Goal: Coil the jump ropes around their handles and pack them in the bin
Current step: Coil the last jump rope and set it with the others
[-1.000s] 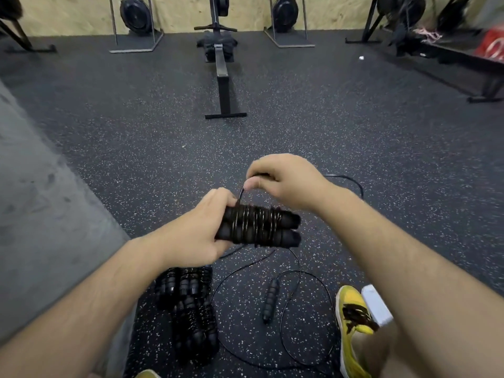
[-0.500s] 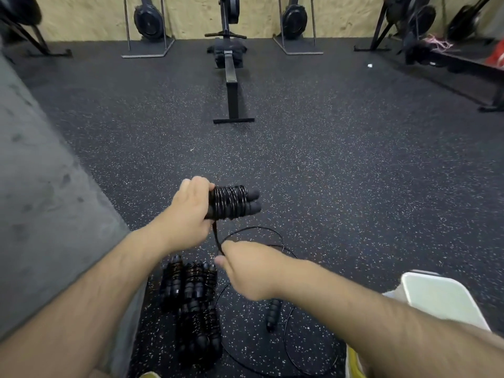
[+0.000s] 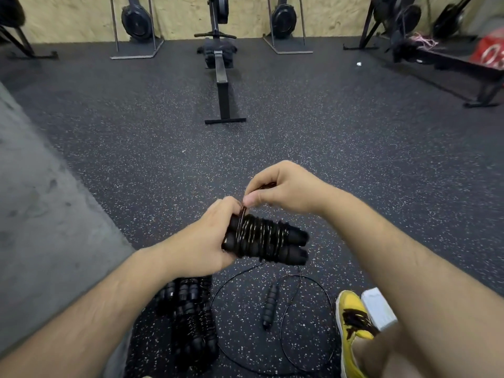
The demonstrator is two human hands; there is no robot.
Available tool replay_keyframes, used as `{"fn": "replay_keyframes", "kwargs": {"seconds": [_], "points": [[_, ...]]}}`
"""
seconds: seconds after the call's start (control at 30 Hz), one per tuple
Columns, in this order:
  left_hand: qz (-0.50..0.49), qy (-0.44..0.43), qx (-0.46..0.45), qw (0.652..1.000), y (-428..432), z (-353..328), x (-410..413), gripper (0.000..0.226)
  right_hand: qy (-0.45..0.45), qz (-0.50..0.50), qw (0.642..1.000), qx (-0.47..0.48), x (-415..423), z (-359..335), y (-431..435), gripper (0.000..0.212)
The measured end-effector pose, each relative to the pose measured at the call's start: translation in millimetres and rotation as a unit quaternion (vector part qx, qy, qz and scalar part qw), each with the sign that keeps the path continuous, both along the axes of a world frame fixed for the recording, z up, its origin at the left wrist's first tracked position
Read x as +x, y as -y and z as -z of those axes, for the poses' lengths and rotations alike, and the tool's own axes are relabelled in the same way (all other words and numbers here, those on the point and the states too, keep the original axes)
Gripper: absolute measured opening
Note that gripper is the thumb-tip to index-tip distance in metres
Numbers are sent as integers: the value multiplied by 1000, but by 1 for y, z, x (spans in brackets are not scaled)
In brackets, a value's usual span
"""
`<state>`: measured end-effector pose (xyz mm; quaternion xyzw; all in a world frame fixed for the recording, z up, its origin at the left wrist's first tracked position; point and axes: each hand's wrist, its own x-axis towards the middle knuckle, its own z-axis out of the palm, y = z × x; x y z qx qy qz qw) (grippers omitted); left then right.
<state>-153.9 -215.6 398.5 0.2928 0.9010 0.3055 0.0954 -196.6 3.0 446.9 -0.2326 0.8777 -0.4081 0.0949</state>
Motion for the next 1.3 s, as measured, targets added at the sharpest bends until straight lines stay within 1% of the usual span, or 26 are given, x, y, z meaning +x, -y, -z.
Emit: {"fn": "replay_keyframes", "kwargs": {"seconds": [0.03,0.07,0.13,0.17,0.2,0.23,0.33,0.37,0.43,0.47,0.53,0.57,0.63,0.67,0.73,0.83,0.9,0.97,1.07,1.17,1.23,1.3], "points": [[-8,9,37,999,-1,-2,2,63,46,2,998,-51,-2,2,-3,10],[-16,13,76,997,-2,-3,4,71,68,9,994,-83,-3,6,-4,11],[-33,27,148,988,-3,-7,6,86,87,10,987,-133,-2,12,-5,11],[-45,41,180,982,-4,-9,7,90,93,7,984,-151,-1,16,-4,9],[-66,51,209,974,-5,-13,8,90,94,14,983,-157,1,19,0,9],[-95,51,227,968,-7,-14,8,83,99,31,981,-165,4,23,5,10],[-200,18,274,941,-13,-17,5,43,115,91,967,-206,12,32,29,12],[-229,16,286,930,-13,-15,1,37,112,106,967,-201,13,34,37,13],[-270,20,292,918,-10,-11,-6,46,75,123,978,-147,16,35,47,15],[-281,18,290,914,-8,-10,-9,47,43,120,986,-104,18,38,49,17],[-295,11,300,907,-6,-10,-11,39,0,102,994,-41,25,41,52,21],[-299,7,305,904,-6,-10,-12,37,-3,100,994,-32,29,42,55,25],[-301,5,314,900,-5,-12,-12,43,-3,108,993,-49,38,43,60,39],[-296,9,325,898,-4,-12,-13,48,-15,105,993,-60,42,42,61,40],[-269,15,365,891,0,-10,-16,55,-69,82,992,-64,48,37,62,37],[-224,39,414,881,-2,-12,-16,46,-144,33,989,-16,52,30,59,46],[-220,58,436,871,-4,-14,-15,34,-162,18,986,14,51,28,56,52],[-211,87,457,860,-6,-15,-15,28,-168,18,986,16,49,24,52,50],[-186,134,479,848,-9,-18,-12,28,-200,18,979,23,44,18,46,43],[-160,159,510,830,-12,-17,-10,29,-246,35,969,-20,42,15,41,40],[-148,170,521,823,-13,-17,-10,29,-256,49,963,-63,40,16,40,40],[-135,184,541,810,-14,-20,-9,26,-266,40,958,-96,40,15,40,38]]}}
